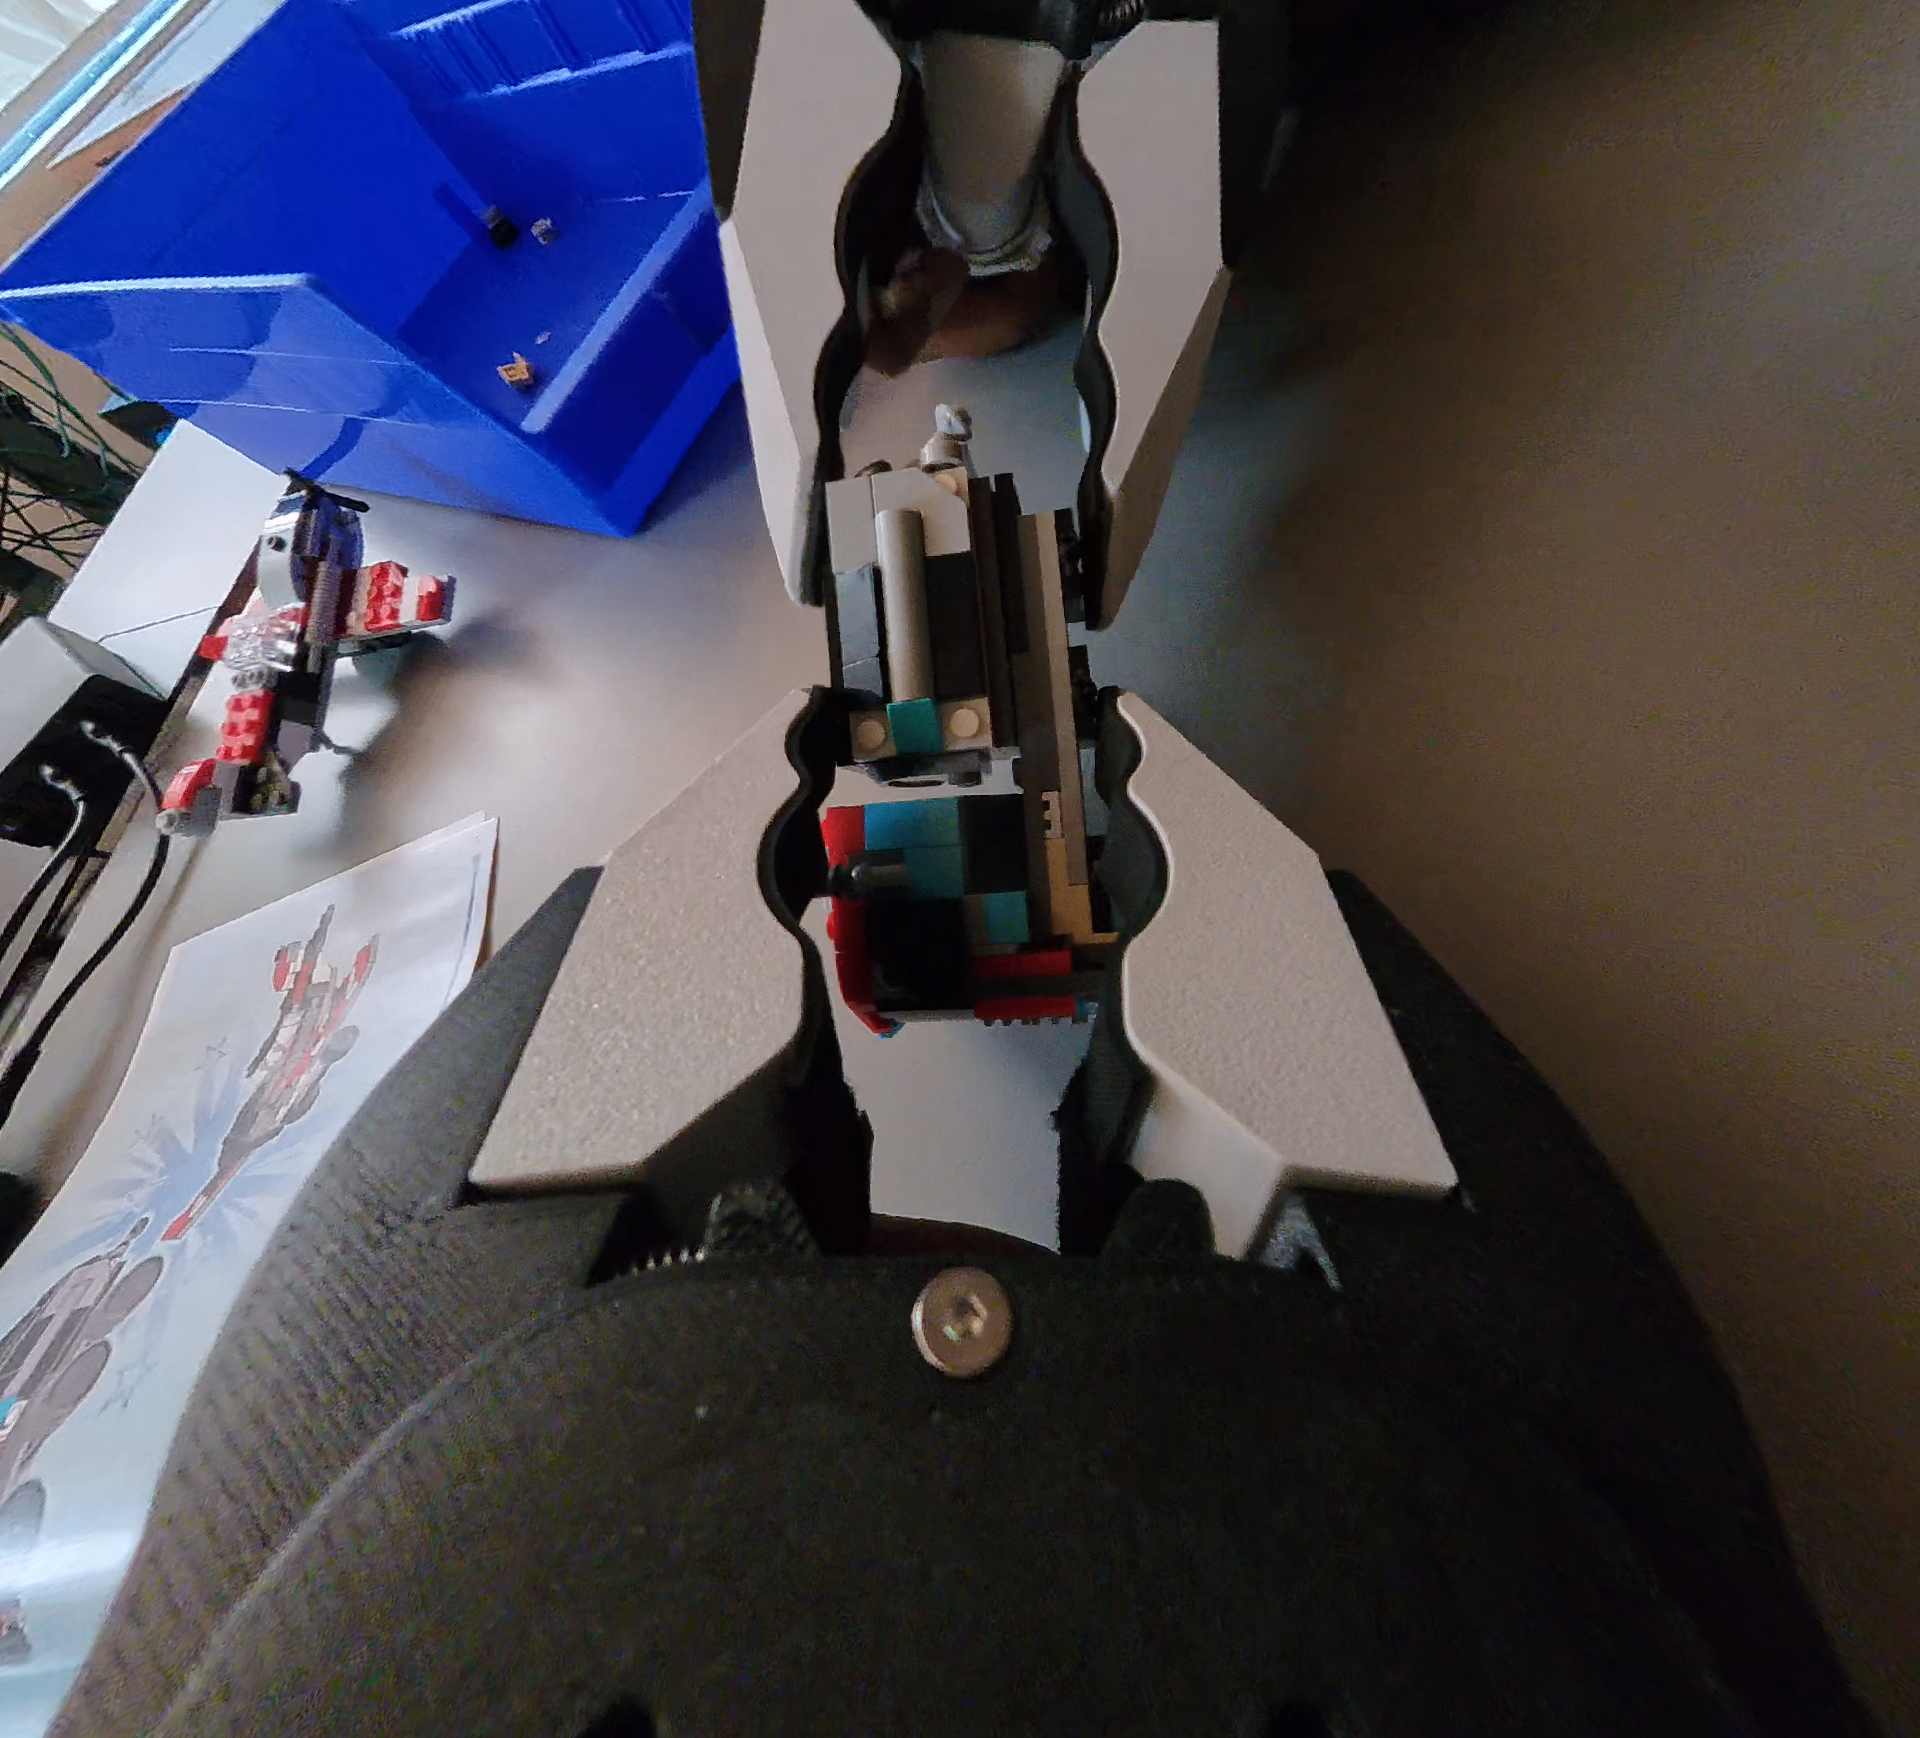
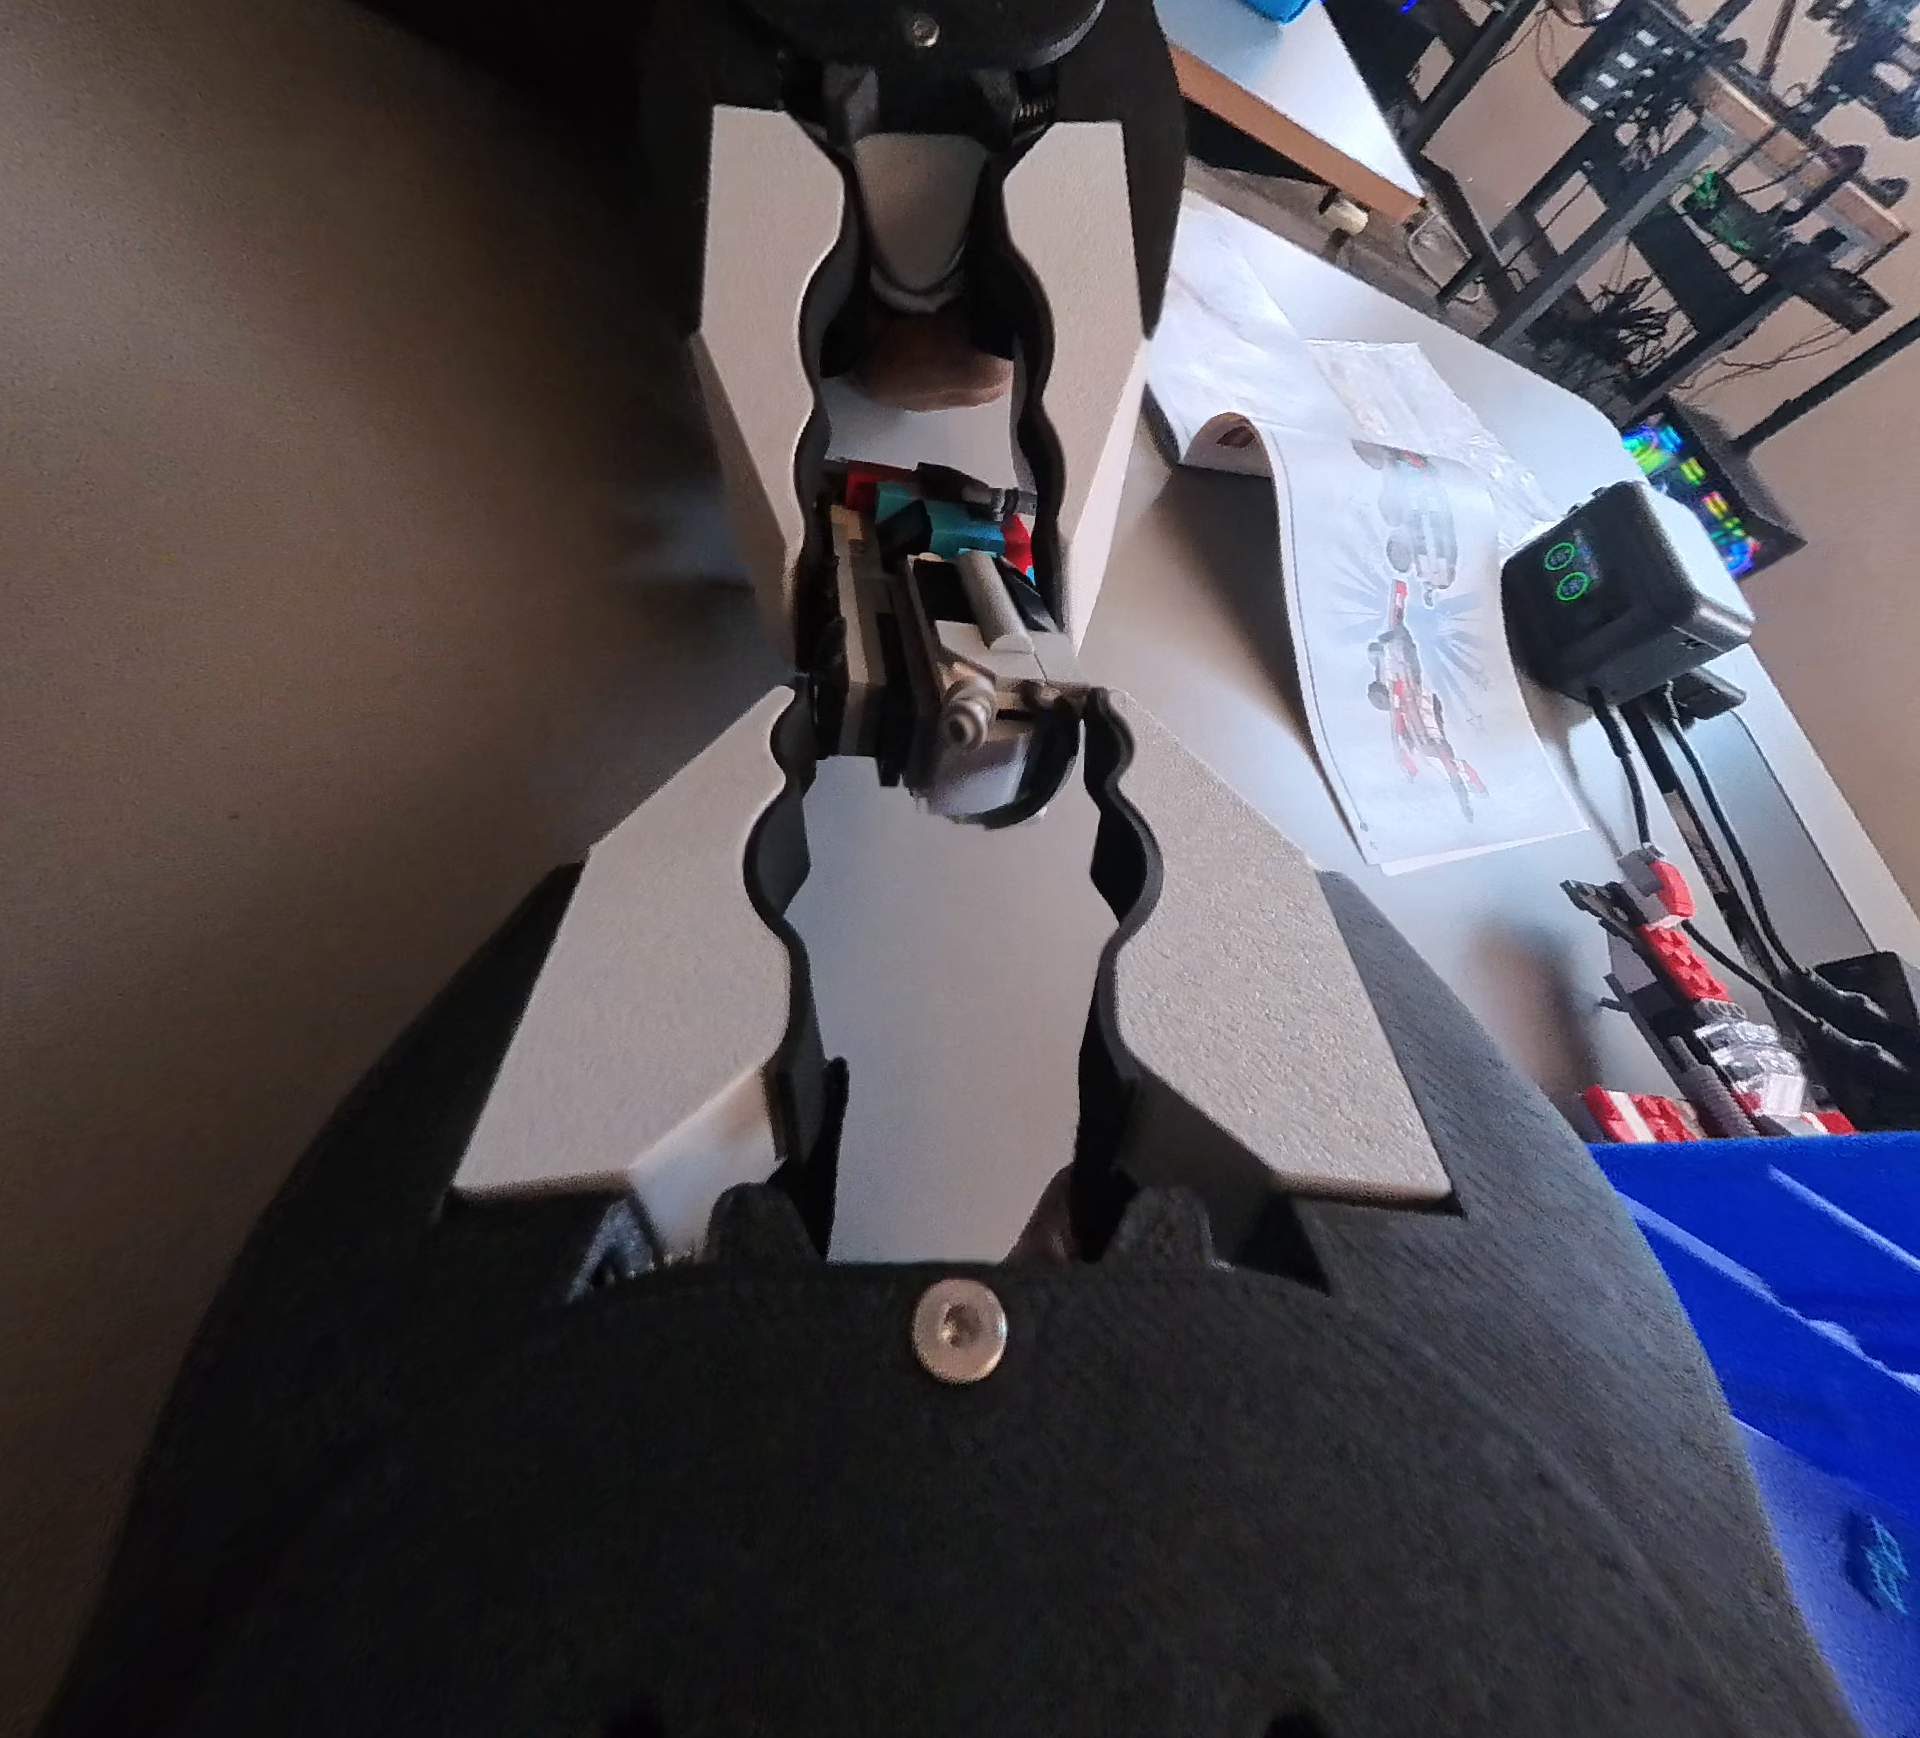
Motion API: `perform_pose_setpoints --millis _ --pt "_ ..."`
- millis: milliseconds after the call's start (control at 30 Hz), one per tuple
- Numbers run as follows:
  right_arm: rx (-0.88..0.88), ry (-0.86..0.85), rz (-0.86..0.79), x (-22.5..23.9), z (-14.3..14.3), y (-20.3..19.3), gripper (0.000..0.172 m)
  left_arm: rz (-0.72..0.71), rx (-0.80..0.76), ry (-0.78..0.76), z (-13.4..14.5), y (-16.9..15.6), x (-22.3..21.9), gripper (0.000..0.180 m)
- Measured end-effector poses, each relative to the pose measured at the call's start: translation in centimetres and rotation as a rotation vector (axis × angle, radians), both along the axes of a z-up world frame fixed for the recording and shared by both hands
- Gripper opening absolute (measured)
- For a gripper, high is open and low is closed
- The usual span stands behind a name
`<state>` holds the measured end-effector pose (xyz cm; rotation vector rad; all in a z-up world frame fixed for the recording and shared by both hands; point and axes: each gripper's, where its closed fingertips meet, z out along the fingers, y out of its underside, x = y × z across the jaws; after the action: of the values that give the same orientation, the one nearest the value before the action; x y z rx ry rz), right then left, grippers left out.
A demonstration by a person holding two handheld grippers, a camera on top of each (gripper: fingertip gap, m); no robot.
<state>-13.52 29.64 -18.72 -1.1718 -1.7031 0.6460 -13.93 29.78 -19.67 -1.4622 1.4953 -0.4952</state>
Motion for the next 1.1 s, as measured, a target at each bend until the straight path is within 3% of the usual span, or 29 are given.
perform_pose_setpoints --millis 167,1100 --pt "-0.052 0.019 -0.012 0.1 0.4 0.2 0.064 0.0 -0.012 -0.061 0.9 0.2 -0.6 0.051" --pt "-0.061 0.011 0.012 -0.4 0.1 -0.5 0.052 -0.015 0.018 0.008 0.0 -0.4 -0.1 0.053"
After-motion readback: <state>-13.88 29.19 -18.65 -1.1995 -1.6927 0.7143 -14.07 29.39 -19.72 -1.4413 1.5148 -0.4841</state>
